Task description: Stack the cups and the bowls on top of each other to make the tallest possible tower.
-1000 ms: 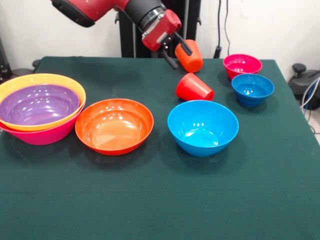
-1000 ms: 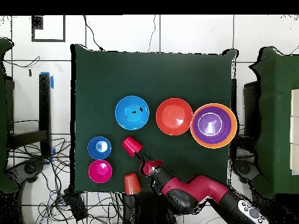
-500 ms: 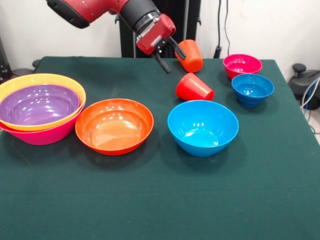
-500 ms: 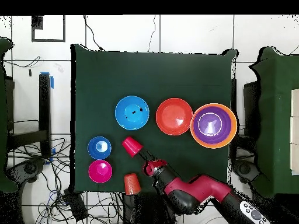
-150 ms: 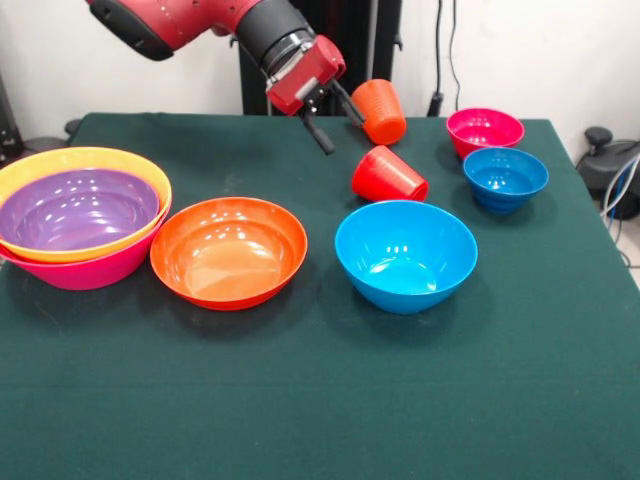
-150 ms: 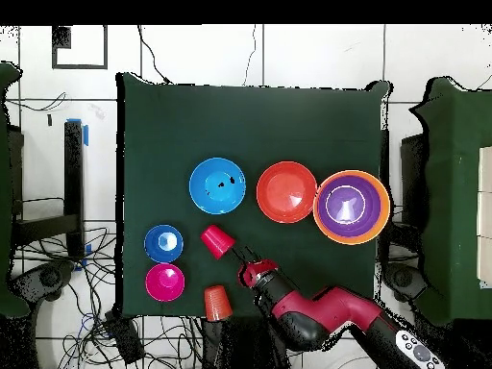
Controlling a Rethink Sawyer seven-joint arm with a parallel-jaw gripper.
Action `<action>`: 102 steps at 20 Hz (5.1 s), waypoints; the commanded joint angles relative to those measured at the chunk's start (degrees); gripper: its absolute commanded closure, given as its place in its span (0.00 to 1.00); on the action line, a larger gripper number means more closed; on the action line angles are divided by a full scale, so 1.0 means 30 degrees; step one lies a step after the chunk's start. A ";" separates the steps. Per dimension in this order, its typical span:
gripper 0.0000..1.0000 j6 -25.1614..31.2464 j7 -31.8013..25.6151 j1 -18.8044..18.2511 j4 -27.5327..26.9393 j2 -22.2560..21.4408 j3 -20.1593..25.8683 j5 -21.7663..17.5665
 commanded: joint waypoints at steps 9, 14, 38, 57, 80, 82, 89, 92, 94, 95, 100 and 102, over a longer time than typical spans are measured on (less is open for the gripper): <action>0.00 -0.2183 0.3268 0.1951 -0.3127 0.1222 -0.0697 -0.1494; 0.00 -0.2891 0.2845 0.2389 -0.2949 0.1283 -0.0888 -0.0493; 0.00 -0.6943 0.2465 0.5265 -0.4778 0.1780 -0.2182 0.0943; 0.00 -0.6552 0.4012 0.5253 -0.3942 0.0711 -0.3515 -0.0052; 0.00 -0.8638 0.3936 0.4714 -0.3501 0.2282 -0.6709 -0.1659; 0.00 -0.8795 0.3891 0.4739 -0.3528 0.2376 -0.6812 -0.1528; 0.00 -0.9799 0.2790 0.5240 -0.3951 0.3440 -0.7222 -0.0539; 0.00 -1.0285 0.2660 0.5782 -0.4438 0.3984 -0.7160 -0.0168; 0.00 -1.0659 0.2327 0.6114 -0.4558 0.4257 -0.7153 0.0389; 0.00 -1.0901 0.2050 0.6307 -0.4606 0.4327 -0.7167 0.0782; 0.00 -1.1693 0.2124 0.6725 -0.5013 0.4442 -0.7060 0.0761; 0.00 -1.2010 0.2069 0.6983 -0.5248 0.4371 -0.6844 0.0903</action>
